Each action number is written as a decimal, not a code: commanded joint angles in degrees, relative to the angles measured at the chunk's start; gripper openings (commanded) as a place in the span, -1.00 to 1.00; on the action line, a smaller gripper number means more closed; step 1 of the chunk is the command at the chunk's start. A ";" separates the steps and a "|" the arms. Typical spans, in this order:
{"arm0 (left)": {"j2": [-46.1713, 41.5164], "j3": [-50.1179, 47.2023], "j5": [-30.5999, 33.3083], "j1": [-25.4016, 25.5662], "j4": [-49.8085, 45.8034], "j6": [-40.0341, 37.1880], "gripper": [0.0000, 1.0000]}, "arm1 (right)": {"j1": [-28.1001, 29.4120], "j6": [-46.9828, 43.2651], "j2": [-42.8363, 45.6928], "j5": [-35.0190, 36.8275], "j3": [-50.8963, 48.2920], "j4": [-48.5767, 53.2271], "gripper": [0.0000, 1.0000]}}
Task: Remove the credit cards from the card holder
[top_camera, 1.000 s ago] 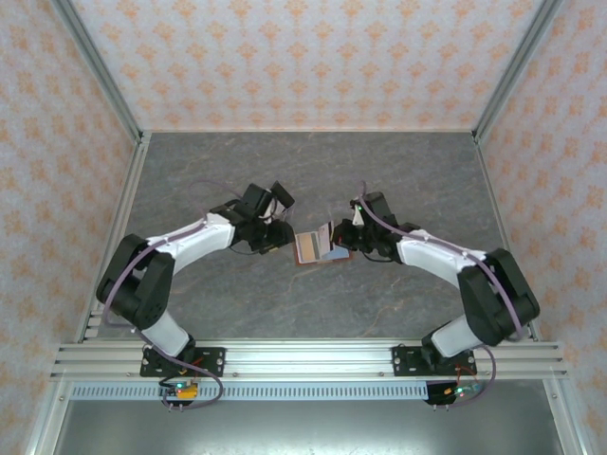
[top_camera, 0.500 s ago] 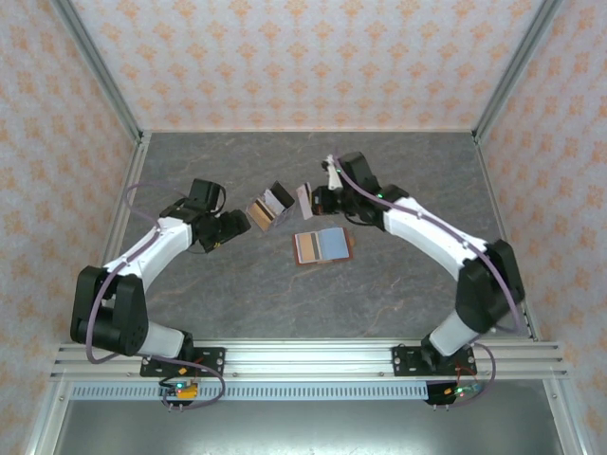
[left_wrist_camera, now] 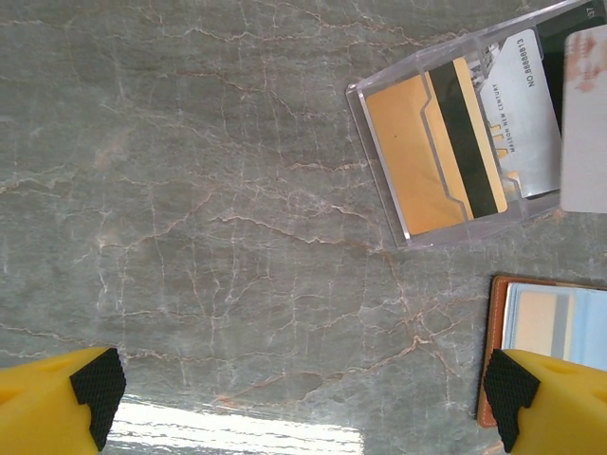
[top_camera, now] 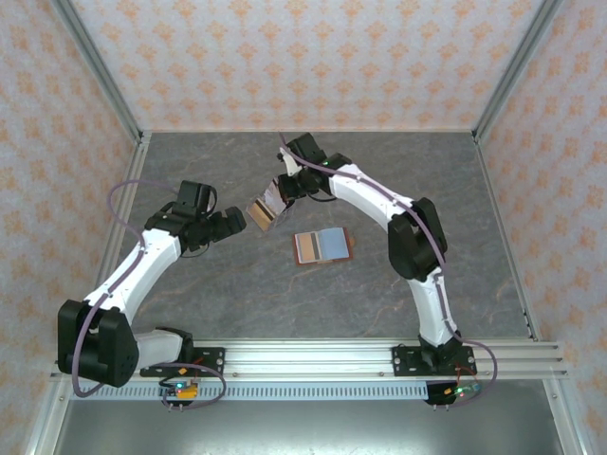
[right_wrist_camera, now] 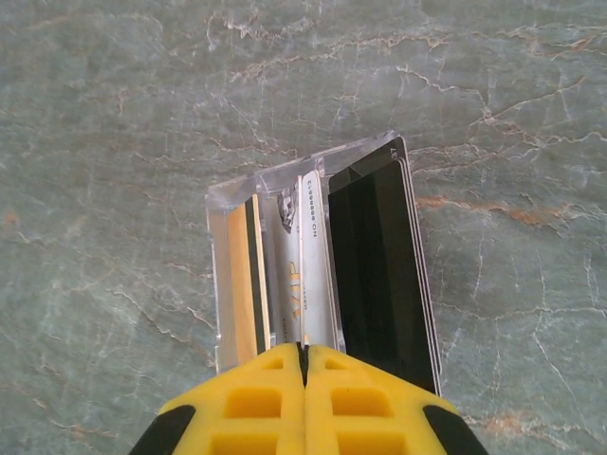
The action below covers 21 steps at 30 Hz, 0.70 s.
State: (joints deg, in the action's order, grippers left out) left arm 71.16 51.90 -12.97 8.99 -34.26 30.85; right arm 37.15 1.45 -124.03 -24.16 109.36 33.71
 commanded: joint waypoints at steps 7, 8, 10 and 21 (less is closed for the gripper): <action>-0.45 -0.83 2.53 0.05 -2.27 -1.54 1.00 | 0.14 -7.78 -6.76 -0.95 10.48 10.35 -1.00; -0.43 -0.87 2.60 0.06 -2.29 -1.46 1.00 | 0.17 -7.94 -7.20 -0.57 10.99 10.56 -1.00; -0.27 -1.01 2.52 0.05 -2.28 -1.42 1.00 | 0.12 -8.59 -8.00 -0.27 12.05 11.04 -1.00; 0.39 -0.67 1.33 0.04 -2.27 -1.38 1.00 | 0.11 -5.25 -7.07 0.14 16.12 14.55 -0.26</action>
State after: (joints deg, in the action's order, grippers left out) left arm 71.05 51.90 -12.58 8.99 -35.18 30.06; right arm 37.15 -5.41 -132.62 -24.84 123.57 45.71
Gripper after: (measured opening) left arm 0.999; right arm 0.365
